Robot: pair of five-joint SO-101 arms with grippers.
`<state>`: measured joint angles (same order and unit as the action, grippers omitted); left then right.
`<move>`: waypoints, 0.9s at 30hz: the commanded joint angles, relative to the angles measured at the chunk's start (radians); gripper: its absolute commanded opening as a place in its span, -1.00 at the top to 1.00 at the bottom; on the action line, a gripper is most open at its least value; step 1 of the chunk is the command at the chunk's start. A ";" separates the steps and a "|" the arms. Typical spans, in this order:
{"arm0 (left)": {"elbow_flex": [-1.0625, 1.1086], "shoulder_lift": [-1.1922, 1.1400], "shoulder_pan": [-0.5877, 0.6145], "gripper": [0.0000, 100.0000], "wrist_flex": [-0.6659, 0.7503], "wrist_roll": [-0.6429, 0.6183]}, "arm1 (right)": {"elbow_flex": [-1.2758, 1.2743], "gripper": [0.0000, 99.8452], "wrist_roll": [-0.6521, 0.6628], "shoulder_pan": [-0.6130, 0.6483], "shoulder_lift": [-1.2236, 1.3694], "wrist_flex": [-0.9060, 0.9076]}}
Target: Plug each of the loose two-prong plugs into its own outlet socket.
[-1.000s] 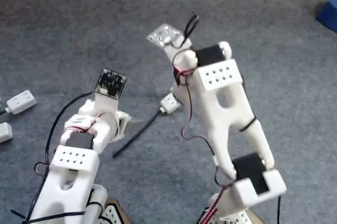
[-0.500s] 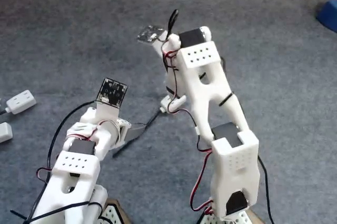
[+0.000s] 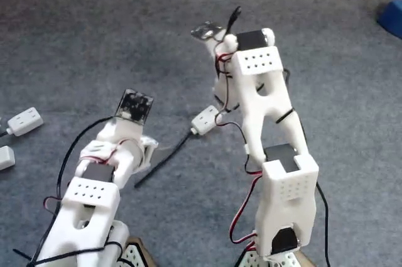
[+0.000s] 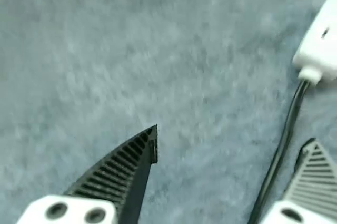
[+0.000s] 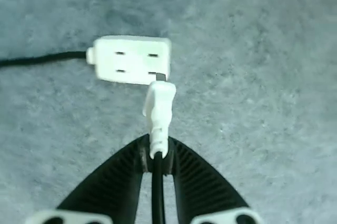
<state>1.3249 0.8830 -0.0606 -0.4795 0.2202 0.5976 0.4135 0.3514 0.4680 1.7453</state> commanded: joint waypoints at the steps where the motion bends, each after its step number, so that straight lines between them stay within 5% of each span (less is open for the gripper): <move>1: -0.147 0.008 -0.116 0.20 -0.083 -0.012 | 0.053 0.98 -0.089 0.004 -0.096 0.021; 6: -0.377 -0.082 -0.179 0.20 -0.275 -0.074 | -0.058 0.98 -0.054 0.030 -0.191 0.021; 11: -0.638 -0.486 -0.176 0.19 -0.327 -0.018 | -0.251 0.98 -0.021 0.028 -0.282 -0.021; 17: -1.003 -0.917 -0.177 0.20 -0.448 0.035 | -0.433 0.98 -0.034 -0.140 -0.453 -0.160; 22: -1.191 -1.049 -0.216 0.20 -0.539 0.058 | -0.610 0.98 -0.055 -0.295 -0.536 -0.295; 27: -1.262 -1.136 -0.246 0.20 -0.562 0.091 | -0.779 0.98 -0.084 -0.308 -0.630 -0.403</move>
<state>0.1266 -0.2340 -0.2892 -1.0242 0.2969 -0.1235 0.3613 0.0537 -0.0675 1.4032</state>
